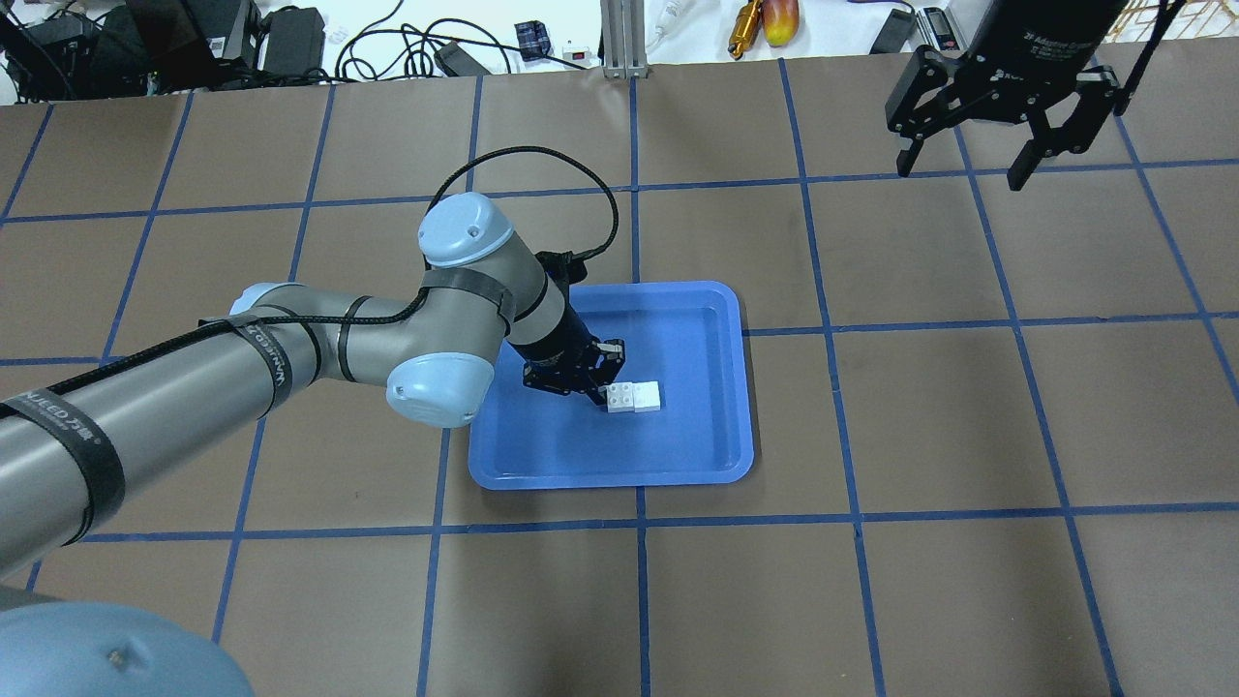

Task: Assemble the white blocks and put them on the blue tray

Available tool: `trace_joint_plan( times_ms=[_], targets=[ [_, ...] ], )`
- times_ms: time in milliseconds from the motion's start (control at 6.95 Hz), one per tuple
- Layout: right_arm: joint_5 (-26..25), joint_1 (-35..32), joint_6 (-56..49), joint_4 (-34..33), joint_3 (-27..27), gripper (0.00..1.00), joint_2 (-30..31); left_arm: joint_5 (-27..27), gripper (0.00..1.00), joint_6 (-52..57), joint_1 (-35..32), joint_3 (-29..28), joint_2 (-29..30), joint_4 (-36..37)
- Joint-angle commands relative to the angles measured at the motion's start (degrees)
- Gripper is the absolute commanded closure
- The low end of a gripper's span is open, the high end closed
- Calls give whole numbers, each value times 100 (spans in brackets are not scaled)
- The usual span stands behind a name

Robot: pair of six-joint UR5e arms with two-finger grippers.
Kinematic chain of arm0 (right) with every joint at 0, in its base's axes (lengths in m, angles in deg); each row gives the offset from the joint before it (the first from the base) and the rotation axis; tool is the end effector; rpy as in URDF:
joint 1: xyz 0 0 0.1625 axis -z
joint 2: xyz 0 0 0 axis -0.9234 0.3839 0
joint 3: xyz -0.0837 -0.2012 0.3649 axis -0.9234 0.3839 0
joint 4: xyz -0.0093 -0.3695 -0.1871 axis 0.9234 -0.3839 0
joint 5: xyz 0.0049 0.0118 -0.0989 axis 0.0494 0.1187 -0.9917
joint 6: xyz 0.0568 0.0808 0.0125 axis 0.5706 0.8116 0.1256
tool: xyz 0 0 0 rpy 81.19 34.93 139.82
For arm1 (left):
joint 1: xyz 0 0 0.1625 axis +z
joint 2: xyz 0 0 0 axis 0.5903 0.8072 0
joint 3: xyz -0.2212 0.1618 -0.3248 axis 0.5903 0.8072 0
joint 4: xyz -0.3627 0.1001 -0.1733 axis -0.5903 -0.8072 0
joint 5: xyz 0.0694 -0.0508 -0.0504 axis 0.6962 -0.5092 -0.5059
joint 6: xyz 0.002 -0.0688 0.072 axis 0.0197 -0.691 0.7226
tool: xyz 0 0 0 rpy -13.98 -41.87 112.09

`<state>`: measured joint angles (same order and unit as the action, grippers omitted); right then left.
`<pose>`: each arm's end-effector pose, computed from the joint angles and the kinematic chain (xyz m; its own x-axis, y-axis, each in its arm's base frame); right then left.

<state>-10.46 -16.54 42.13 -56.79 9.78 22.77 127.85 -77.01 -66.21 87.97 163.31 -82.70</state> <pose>0.0795 -0.5472 0.4987 -0.9796 0.2000 -0.0210 0.1951 0.9704 0.1425 -0.2775 -0.4904 0.1733 -0.9524 -0.0775 0.2949 -0.0317 0.9871 0.1572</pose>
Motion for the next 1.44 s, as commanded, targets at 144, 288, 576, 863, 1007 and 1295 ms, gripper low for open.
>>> trace_joint_plan(
  times_ms=[144,288,576,863,1007,1295],
  targets=[
    [-373,-14,184,63,-36,0,262,303,100,2,0,-251,-114,-96],
    [-365,-49,271,54,-45,0,289,384,100,-6,-9,-339,-184,-210],
    [-373,-653,781,-120,-71,0,228,846,100,28,43,-515,-447,-603],
    [-364,-726,738,-113,-325,0,288,1009,100,108,227,-935,-816,-1534],
    [-356,-726,703,-113,-396,0,350,1331,100,386,333,-1016,-1026,-1834],
    [-225,-674,677,-104,-397,0,368,1659,86,959,683,-1052,-1597,-2327]
  ],
)
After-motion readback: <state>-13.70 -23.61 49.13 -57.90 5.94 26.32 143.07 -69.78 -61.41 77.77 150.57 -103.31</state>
